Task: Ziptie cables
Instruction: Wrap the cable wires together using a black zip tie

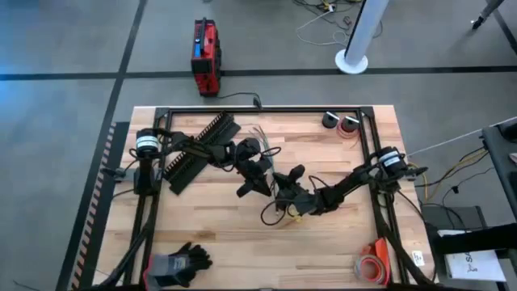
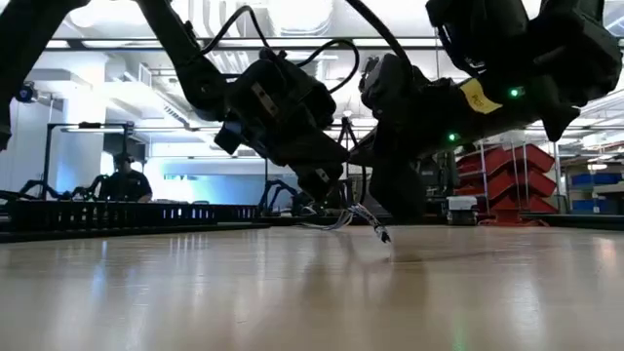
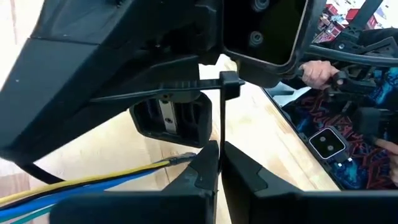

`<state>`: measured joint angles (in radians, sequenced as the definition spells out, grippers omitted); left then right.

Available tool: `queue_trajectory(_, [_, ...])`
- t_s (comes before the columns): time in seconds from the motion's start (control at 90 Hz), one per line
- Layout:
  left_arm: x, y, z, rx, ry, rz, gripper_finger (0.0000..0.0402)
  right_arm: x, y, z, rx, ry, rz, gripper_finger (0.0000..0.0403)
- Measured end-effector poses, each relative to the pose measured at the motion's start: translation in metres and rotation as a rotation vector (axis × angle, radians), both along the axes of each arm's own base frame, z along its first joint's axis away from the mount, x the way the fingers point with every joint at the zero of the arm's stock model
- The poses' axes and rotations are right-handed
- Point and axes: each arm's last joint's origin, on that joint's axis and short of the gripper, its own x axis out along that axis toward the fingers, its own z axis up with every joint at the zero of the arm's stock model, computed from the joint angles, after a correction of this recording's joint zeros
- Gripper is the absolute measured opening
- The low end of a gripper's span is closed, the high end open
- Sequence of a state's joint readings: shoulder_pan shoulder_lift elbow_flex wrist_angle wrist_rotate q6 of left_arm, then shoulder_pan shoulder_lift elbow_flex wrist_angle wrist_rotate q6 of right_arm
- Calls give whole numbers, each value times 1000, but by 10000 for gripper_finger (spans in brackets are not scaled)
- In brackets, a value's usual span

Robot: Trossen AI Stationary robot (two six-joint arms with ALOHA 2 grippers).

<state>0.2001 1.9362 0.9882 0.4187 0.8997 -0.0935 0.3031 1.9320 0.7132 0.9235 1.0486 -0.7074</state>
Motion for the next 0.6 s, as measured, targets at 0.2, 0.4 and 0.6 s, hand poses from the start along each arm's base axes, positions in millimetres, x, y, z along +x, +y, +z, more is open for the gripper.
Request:
queue_trajectory(0.2, [0, 0, 0, 2, -1, 0, 0, -1, 5, 0, -12, 10, 18, 0])
queue_trajectory(0.4, [0, 0, 0, -1, 1, 1, 0, 6, 13, 8, -58, 29, 48, 0])
queue_trajectory(0.6, [0, 0, 0, -2, 2, 0, 0, 13, 20, 16, -125, 66, 77, 0])
